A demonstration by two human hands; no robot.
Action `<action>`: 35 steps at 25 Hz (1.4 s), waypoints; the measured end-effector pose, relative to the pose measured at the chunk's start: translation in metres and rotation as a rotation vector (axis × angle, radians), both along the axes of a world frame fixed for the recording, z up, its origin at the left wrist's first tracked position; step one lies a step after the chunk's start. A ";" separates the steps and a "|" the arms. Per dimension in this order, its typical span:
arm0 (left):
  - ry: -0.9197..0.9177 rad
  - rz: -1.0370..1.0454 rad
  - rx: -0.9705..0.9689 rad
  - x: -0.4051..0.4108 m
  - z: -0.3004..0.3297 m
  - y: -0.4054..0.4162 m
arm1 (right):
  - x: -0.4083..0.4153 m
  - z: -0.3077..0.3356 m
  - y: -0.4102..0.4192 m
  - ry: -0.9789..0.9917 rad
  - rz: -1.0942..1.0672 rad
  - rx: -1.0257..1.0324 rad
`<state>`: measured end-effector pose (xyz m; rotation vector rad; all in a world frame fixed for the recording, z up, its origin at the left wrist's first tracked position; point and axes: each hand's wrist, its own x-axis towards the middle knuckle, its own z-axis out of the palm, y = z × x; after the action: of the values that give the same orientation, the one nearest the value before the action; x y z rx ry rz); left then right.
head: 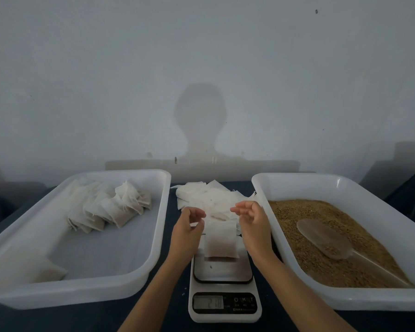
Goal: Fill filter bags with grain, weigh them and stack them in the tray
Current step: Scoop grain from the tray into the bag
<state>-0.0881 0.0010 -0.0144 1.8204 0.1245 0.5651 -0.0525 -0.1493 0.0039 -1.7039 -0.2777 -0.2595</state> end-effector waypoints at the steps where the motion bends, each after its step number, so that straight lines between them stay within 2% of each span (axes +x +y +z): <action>1: 0.015 -0.010 0.021 0.001 -0.003 -0.001 | 0.001 -0.002 0.001 0.009 -0.004 -0.002; 5: 0.063 -0.031 0.104 0.010 -0.014 -0.002 | 0.006 -0.013 0.001 0.059 -0.031 -0.044; 10: 0.161 -0.083 0.429 0.026 -0.015 0.001 | 0.019 -0.023 0.004 0.205 -0.048 -0.231; 15: 0.334 -0.152 0.437 0.036 -0.001 -0.008 | 0.018 -0.021 0.011 0.249 -0.065 -0.314; 17: 0.301 -0.143 0.409 0.032 0.001 -0.011 | 0.014 -0.018 0.011 0.200 -0.058 -0.350; 22: 0.174 -0.112 0.514 0.003 0.001 -0.016 | -0.009 -0.003 0.002 0.045 0.018 -0.370; 29: 0.141 -0.234 0.570 -0.033 0.013 -0.026 | -0.046 0.020 -0.030 0.014 0.122 -0.463; 32: 0.032 -0.274 0.555 -0.039 0.038 -0.042 | -0.059 0.044 -0.053 -0.051 0.146 -0.413; 35: -0.146 -0.333 0.435 -0.037 0.066 -0.067 | -0.064 0.068 -0.080 -0.109 0.087 -0.316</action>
<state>-0.1251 -0.0662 0.0513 2.1502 -0.4244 0.5091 -0.1161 -0.2296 0.0720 -1.9859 -0.4930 -0.2536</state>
